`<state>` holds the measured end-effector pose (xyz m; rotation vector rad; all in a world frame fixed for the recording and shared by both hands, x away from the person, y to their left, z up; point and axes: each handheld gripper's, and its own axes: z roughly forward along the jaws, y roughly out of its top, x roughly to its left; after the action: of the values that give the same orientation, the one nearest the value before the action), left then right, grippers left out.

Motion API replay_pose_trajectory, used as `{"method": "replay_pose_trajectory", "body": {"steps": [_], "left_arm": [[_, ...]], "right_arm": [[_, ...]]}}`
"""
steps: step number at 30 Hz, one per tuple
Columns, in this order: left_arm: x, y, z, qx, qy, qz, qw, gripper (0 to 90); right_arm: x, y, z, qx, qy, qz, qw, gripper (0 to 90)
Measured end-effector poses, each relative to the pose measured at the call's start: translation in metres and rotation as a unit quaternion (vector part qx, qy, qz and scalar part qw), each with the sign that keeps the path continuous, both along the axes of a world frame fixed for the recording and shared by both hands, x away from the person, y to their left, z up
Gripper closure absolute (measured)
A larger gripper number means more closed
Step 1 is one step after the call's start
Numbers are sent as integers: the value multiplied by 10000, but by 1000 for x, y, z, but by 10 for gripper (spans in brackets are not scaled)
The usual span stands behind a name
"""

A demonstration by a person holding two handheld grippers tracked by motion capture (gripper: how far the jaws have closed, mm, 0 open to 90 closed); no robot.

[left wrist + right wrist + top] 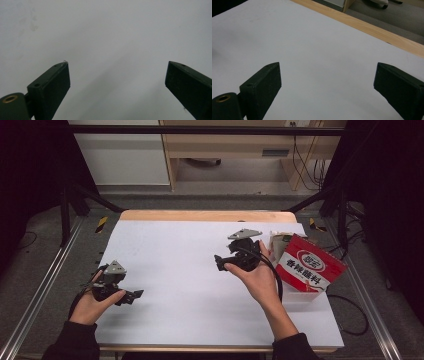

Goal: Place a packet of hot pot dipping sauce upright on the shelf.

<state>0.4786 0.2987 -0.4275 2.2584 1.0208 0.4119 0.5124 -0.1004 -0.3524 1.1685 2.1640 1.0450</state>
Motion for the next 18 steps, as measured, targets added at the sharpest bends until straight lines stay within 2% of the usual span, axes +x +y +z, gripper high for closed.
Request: {"method": "replay_pose_trajectory", "body": {"steps": [3,11,14,18], "left_arm": [[0,-1,0,5,13,-10,10000,59],[0,-1,-1,17,14,-12,10000,59],[0,-1,-1,33,16,-21,10000,59],[0,-3,-2,59,17,-29,10000,59]], "right_arm": [[-3,-1,-6,47,26,-27,10000,84],[-10,-2,-27,-18,128,-35,9999,88],[-13,-4,-34,85,210,-64,9997,89],[-17,-7,-43,92,239,-84,9996,89]]}}
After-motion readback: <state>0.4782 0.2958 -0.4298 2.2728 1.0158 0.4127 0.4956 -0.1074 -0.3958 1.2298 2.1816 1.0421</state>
